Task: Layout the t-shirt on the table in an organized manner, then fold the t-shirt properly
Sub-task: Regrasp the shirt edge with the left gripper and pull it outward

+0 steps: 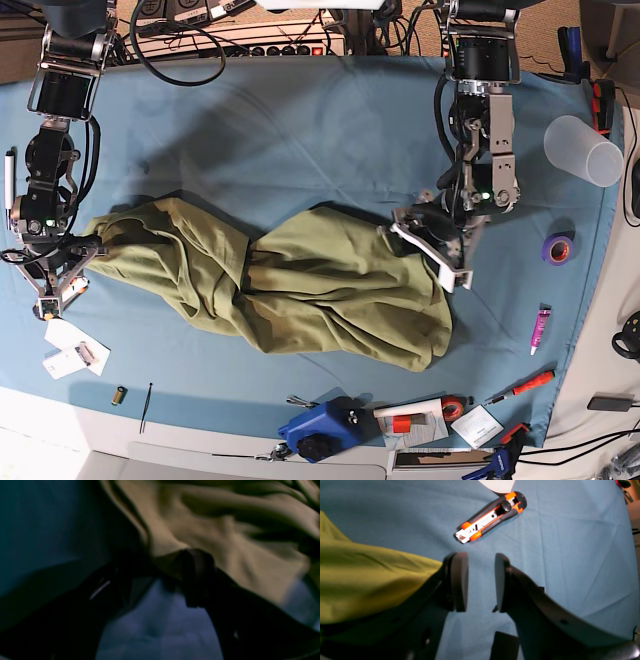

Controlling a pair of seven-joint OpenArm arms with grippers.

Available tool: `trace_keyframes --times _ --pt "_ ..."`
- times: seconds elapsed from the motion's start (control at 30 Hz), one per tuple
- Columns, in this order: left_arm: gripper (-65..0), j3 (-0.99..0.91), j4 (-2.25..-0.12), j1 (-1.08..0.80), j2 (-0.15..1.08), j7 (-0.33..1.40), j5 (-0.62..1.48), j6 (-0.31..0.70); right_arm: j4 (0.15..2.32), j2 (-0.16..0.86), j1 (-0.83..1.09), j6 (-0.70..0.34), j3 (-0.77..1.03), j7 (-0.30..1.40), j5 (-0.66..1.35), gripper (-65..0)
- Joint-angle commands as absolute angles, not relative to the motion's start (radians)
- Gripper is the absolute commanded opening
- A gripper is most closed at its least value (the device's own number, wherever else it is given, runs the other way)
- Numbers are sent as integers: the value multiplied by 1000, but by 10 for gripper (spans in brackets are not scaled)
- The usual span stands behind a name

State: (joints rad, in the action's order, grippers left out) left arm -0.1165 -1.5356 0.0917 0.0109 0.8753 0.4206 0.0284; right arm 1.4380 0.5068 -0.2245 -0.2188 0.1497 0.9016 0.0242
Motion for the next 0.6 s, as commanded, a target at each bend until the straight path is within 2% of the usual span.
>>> trace_keyframes --times 0.0,0.1,0.17,0.23,0.3,0.33,0.57 --pt "-328 -113 -1547 105 -4 874 447 54 1453 529 -249 -213 159 883 15 -463" --pt "-332 -113 -1547 109 -28 874 476 81 1453 529 -249 -213 159 882 16 -468" --pt "-377 -113 -1547 113 -39 874 482 80 1453 529 -249 -213 159 883 17 -529" --pt "-477 -114 -1547 116 -41 874 496 80 1453 529 -250 -213 159 881 24 -633" --pt "-606 -114 -1547 120 -41 875 499 80 1453 529 -250 -213 159 867 39 -650" --pt "-650 -114 -1548 120 -41 874 499 80 1453 529 -250 -213 159 851 38 -650" --pt "-650 -140 -1604 136 -40 1007 498 80 1453 530 -310 -209 159 783 70 -650"
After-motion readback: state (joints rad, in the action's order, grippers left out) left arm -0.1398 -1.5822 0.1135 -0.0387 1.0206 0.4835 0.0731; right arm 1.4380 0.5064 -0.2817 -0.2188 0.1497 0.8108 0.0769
